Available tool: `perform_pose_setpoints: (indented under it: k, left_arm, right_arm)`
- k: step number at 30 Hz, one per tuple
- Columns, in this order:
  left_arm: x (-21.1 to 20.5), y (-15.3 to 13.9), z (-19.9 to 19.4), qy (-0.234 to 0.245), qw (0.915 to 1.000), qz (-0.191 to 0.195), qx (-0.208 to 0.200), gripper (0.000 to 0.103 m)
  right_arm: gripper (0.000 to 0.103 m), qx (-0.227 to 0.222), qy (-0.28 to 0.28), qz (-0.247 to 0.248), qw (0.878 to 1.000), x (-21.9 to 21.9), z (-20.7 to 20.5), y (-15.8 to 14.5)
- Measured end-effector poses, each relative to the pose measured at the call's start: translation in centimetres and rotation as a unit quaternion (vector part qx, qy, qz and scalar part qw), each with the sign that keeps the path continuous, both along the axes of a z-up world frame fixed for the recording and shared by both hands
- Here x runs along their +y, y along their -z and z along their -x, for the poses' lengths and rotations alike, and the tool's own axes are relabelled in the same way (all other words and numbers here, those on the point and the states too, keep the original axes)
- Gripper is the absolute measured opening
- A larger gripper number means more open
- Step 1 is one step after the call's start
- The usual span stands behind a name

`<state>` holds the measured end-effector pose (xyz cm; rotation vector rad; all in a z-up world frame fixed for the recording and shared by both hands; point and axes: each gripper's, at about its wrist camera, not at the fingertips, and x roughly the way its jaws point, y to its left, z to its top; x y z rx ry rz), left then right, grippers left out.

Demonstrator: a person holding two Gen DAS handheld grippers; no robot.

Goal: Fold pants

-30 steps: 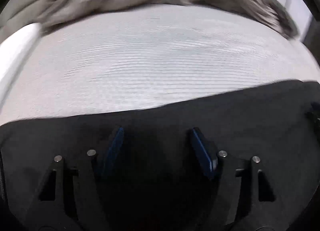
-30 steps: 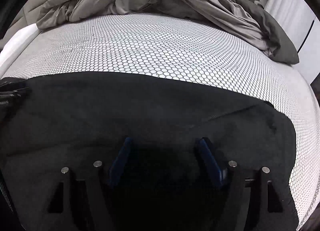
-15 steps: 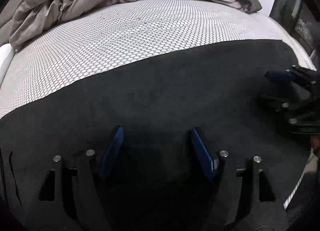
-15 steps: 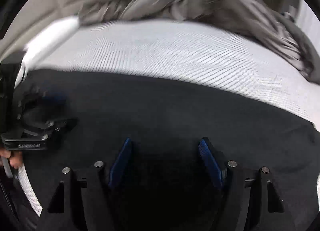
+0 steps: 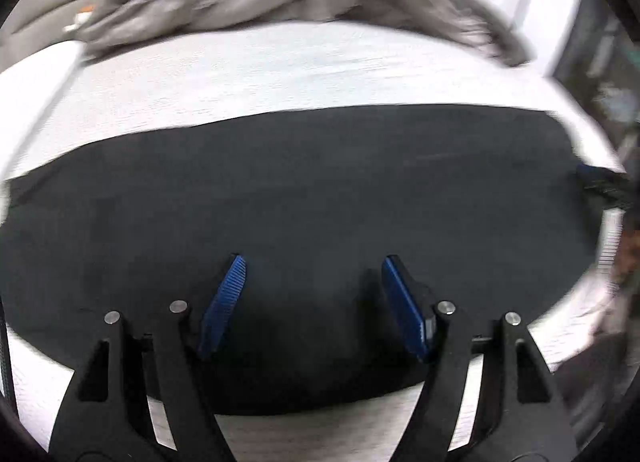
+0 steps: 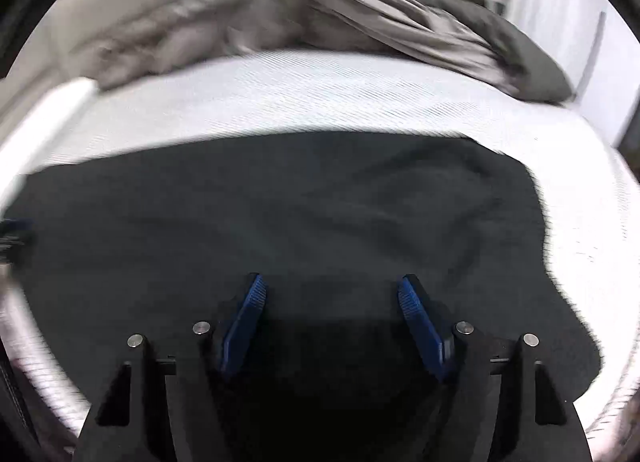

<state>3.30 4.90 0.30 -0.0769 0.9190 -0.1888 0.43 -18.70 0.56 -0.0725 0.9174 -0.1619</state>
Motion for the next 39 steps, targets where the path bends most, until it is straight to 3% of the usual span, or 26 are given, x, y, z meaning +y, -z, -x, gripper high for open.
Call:
perform_pose_setpoints:
  k: [2,5,6,8,11,14,15,18,21,26,29,31,33,35,37,39]
  left_arm:
    - [-5.0,0.4,-0.3,0.047,0.9989,0.003,0.006,0.069]
    - [-9.6,2.7,-1.6,0.098,0.9945,-0.021,0.028,0.071]
    - [-9.8,3.2,-1.7,0.104,0.9938,-0.032,0.024,0.071]
    - [-7.9,3.2,-1.0,0.110,0.9937,-0.009,0.020,0.071]
    - [-2.5,2.9,0.2,0.089,0.9957,-0.020,0.017,0.071]
    - [3.3,2.8,0.4,0.049,0.9984,-0.019,0.019,0.071]
    - [4.7,2.8,0.7,0.032,0.9990,-0.024,0.019,0.071]
    - [6.9,2.7,0.2,0.018,0.9995,-0.017,0.021,0.072]
    - [6.6,1.7,-0.7,0.013,0.9998,-0.007,0.012,0.071]
    - [-1.5,0.1,-4.6,0.069,0.9975,0.015,-0.001,0.073]
    - [-7.0,1.2,-7.1,0.107,0.9932,-0.036,0.031,0.072]
    - [-7.2,2.8,-9.0,0.101,0.9916,-0.059,0.053,0.072]
    - [-5.9,3.6,-8.9,0.093,0.9927,-0.050,0.059,0.072]
    - [-3.4,3.4,-8.0,0.080,0.9941,-0.056,0.047,0.072]
    - [-1.0,3.3,-7.1,0.054,0.9963,-0.052,0.043,0.073]
    - [1.4,3.5,-6.1,0.028,0.9974,-0.052,0.041,0.075]
  right_arm:
    - [0.078,-0.015,-0.046,-0.011,0.999,4.3,-0.4,-0.2]
    - [0.078,0.021,-0.118,-0.017,0.993,10.3,-2.6,2.3]
    - [0.078,0.038,-0.133,-0.016,0.990,11.7,-3.0,3.3]
    - [0.077,0.063,-0.162,0.033,0.984,12.8,-2.9,5.5]
    - [0.078,0.052,-0.147,0.028,0.987,9.1,-0.9,4.5]
    - [0.083,0.043,-0.050,0.085,0.994,1.5,1.1,3.3]
    - [0.079,0.038,-0.002,0.114,0.993,-1.6,1.7,3.1]
    - [0.069,0.007,0.006,0.036,0.999,-5.8,3.6,2.0]
    - [0.070,0.013,0.017,0.085,0.996,-3.4,2.9,1.2]
    - [0.075,-0.017,-0.053,0.027,0.998,3.8,-0.9,0.3]
    - [0.076,0.016,-0.098,0.010,0.995,8.9,-4.4,2.3]
    - [0.076,0.049,-0.130,0.052,0.989,11.4,-5.6,4.3]
    - [0.076,0.058,-0.136,0.076,0.986,11.0,-5.2,5.2]
    - [0.079,0.056,-0.103,0.082,0.990,7.4,-4.8,4.5]
    - [0.082,0.045,-0.026,0.126,0.991,3.0,-3.9,3.5]
    - [0.082,0.042,0.059,0.180,0.981,-1.9,-2.9,3.0]
